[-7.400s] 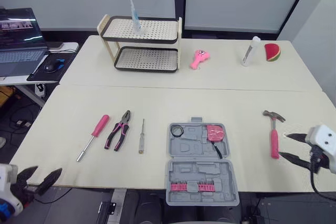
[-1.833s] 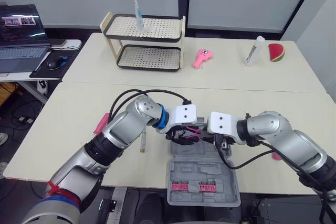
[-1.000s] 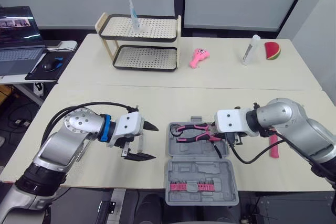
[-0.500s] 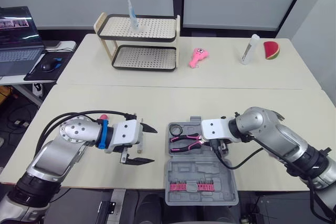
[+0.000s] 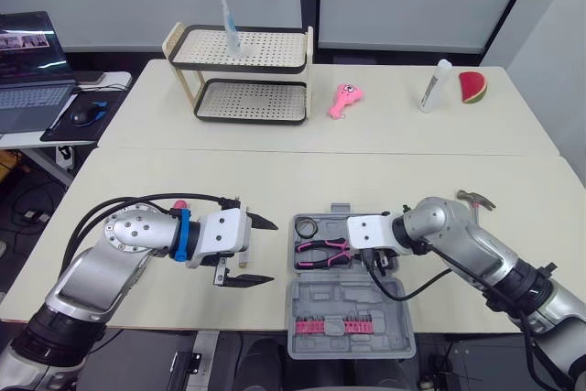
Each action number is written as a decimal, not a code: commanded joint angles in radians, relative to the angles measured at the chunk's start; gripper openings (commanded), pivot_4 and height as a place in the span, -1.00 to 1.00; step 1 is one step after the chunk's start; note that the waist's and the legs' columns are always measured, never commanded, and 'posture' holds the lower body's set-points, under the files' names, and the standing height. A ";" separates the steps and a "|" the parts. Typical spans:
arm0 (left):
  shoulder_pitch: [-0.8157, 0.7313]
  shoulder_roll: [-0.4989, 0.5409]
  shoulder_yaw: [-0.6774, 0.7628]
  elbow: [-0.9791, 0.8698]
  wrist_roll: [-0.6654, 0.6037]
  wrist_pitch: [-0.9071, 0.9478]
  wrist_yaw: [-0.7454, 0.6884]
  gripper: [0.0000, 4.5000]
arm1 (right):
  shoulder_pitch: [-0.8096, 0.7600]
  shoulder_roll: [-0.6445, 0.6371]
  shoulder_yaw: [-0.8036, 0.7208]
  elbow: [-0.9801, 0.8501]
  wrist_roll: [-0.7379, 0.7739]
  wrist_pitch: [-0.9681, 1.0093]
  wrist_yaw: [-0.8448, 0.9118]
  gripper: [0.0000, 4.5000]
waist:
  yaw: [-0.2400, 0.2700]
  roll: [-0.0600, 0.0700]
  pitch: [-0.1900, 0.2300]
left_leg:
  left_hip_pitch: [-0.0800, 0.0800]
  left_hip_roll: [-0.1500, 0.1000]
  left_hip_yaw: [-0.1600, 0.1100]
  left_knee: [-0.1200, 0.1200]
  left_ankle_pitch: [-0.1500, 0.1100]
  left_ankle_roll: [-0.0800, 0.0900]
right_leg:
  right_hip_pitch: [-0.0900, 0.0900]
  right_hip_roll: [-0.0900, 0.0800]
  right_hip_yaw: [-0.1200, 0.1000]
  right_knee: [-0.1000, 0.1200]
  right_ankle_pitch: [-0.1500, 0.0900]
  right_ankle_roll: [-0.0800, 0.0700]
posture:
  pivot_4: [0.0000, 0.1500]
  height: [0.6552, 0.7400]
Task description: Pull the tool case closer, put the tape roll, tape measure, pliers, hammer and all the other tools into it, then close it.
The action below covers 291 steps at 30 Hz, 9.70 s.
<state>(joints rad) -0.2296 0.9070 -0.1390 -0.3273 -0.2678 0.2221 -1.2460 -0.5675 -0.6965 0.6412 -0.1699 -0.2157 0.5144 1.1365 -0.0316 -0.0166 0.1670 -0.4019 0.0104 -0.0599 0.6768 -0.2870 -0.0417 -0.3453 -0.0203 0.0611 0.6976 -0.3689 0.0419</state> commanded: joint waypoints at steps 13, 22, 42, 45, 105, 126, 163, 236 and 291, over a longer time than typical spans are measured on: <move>-0.028 -0.002 0.015 -0.029 0.002 0.041 0.039 1.00 | -0.015 0.050 -0.172 -0.116 0.150 0.034 0.029 0.37 | 0.000 0.000 0.000 | 0.000 0.000 0.000 0.000 0.000 0.000 | 0.000 0.000 0.000 0.000 0.000 0.000 | 1.00 1.00; -0.023 -0.006 0.020 -0.037 -0.005 0.057 0.054 1.00 | 0.029 0.157 -0.156 -0.070 0.142 0.050 -0.098 -0.32 | 0.001 0.000 0.000 | 0.000 -0.001 0.000 0.000 0.000 0.000 | 0.000 0.000 0.000 0.000 0.000 0.000 | 1.00 1.00; 0.031 -0.009 0.049 -0.037 -0.010 0.020 0.084 1.00 | 0.054 0.179 -0.037 0.194 0.026 -0.066 -0.137 -0.99 | 0.000 0.000 0.000 | 0.001 0.000 0.000 0.000 0.000 0.000 | 0.001 0.000 0.000 0.001 0.000 0.000 | 1.00 1.00; 0.046 -0.009 0.061 -0.037 -0.019 0.026 0.092 1.00 | 0.059 0.187 -0.038 0.212 0.025 -0.096 -0.138 -0.99 | 0.000 0.000 -0.001 | 0.002 0.000 0.000 0.000 0.000 0.000 | 0.002 0.000 0.000 0.000 0.000 0.000 | 1.00 1.00; 0.172 -0.257 -0.165 0.184 0.300 -0.090 0.270 -0.99 | 0.491 -0.223 -0.424 0.052 0.119 -0.454 0.023 -1.00 | 0.005 0.001 -0.001 | 0.004 0.000 -0.002 0.000 0.000 0.000 | 0.009 0.001 0.001 -0.004 0.000 0.000 | 1.00 1.00; 0.031 -0.370 -0.251 0.336 0.345 -0.130 0.278 -0.99 | 0.416 -0.108 -0.351 0.073 0.118 -0.412 -0.013 -1.00 | 0.011 0.001 -0.001 | 0.005 -0.002 -0.002 0.001 0.000 0.000 | 0.009 0.000 0.001 -0.002 0.000 0.000 | 1.00 1.00; -0.153 -0.488 -0.255 0.562 0.427 -0.206 0.323 -0.99 | 0.250 -0.005 -0.348 0.291 -0.001 -0.446 -0.136 -1.00 | 0.011 0.000 -0.005 | 0.007 -0.002 -0.001 0.003 0.000 0.000 | 0.011 0.000 -0.001 -0.001 0.000 0.000 | 1.00 1.00; 0.621 0.017 0.859 0.466 -0.141 0.189 0.073 1.00 | 0.850 -0.423 -1.231 -0.042 0.477 -0.123 0.164 0.19 | 0.003 0.002 -0.002 | 0.005 0.000 -0.001 -0.003 0.000 0.000 | 0.009 -0.002 0.002 -0.006 0.000 0.000 | 1.00 1.00; 0.684 -0.610 0.467 -0.409 -0.233 0.433 0.859 1.00 | 0.090 -0.368 -0.601 -0.253 0.724 0.015 0.187 0.98 | 0.013 0.000 -0.003 | 0.006 0.000 -0.001 -0.010 0.000 0.000 | 0.012 -0.004 0.001 -0.015 0.000 0.000 | 1.00 1.00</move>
<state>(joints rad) 0.4665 0.3107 0.3797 -0.6859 -0.5404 0.6509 -0.4545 -0.4773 -1.0623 0.0540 -0.4123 0.5088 0.5463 1.3168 -0.0188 -0.0171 0.1638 -0.3959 0.0106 -0.0604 0.6670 -0.2870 -0.0418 -0.3337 -0.0240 0.0626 0.6825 -0.3685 0.0414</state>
